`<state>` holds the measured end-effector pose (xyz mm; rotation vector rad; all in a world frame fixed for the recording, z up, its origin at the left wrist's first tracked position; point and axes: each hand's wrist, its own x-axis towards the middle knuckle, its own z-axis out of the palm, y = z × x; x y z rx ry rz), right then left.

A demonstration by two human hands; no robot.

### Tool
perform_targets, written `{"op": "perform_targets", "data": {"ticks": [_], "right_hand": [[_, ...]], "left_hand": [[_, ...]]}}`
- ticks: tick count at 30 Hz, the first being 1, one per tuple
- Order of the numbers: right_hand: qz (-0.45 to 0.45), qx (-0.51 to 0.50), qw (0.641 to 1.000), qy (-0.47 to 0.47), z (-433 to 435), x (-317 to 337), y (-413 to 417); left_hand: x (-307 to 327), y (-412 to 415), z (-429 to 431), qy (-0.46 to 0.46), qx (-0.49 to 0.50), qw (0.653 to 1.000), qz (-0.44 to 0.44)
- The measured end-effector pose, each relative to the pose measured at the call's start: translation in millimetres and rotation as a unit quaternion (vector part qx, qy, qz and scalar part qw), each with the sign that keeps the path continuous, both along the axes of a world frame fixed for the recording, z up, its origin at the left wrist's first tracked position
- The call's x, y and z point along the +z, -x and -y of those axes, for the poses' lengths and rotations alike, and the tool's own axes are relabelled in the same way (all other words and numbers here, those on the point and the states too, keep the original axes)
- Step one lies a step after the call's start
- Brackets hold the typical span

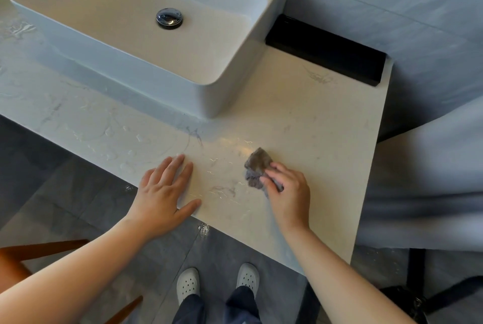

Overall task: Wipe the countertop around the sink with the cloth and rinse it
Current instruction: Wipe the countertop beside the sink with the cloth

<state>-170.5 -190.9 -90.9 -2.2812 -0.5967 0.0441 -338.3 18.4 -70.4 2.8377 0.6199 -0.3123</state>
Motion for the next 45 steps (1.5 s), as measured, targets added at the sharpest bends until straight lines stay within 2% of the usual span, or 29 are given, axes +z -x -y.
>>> {"op": "perform_targets", "data": {"ticks": [5, 10, 13, 17, 22, 29, 33, 35, 38, 42, 45], "right_hand": [[-0.081, 0.041, 0.996, -0.025, 4.7, 17.1, 28.3], [-0.072, -0.044, 0.991, -0.103, -11.6, 45.0, -25.5], [-0.068, -0.074, 0.990, -0.098, -35.0, 55.4, -68.0], [-0.118, -0.126, 0.982, -0.079, -54.1, 40.8, -95.4], [-0.096, -0.099, 0.990, -0.045, -69.1, 8.8, -73.4], [-0.030, -0.016, 0.999, -0.003, -61.0, 2.4, -13.6], [-0.029, 0.034, 0.999, 0.003, -56.4, 5.8, 22.1], [-0.065, 0.043, 0.997, -0.005, -54.1, 11.1, 33.2], [-0.123, 0.024, 0.991, -0.054, -54.9, 23.5, 28.6], [-0.095, -0.013, 0.990, -0.107, -70.6, 44.8, -12.2], [-0.075, -0.026, 0.993, -0.092, -93.4, 50.4, -48.3]], "left_hand": [[0.2, 0.6, -0.2, 0.006, 0.003, 1.000, 0.002], [2.5, 1.0, -4.2, 0.006, -0.006, 1.000, 0.001], [5.5, -1.7, -7.5, 0.011, -0.003, 1.000, 0.001], [6.3, -1.4, -8.3, 0.004, -0.013, 1.000, -0.002], [2.9, 0.6, -11.9, 0.005, -0.025, 1.000, 0.000], [7.2, 1.6, -16.9, 0.043, -0.029, 0.998, 0.020], [14.4, -1.2, -24.4, 0.036, -0.030, 0.998, 0.031], [19.1, -6.7, -31.7, 0.008, -0.005, 0.999, 0.047], [20.4, -13.9, -47.5, -0.023, 0.019, 0.998, 0.055], [6.4, -9.2, -61.2, -0.010, 0.017, 1.000, -0.003], [-2.7, -3.2, -66.8, -0.017, 0.010, 1.000, -0.024]]}}
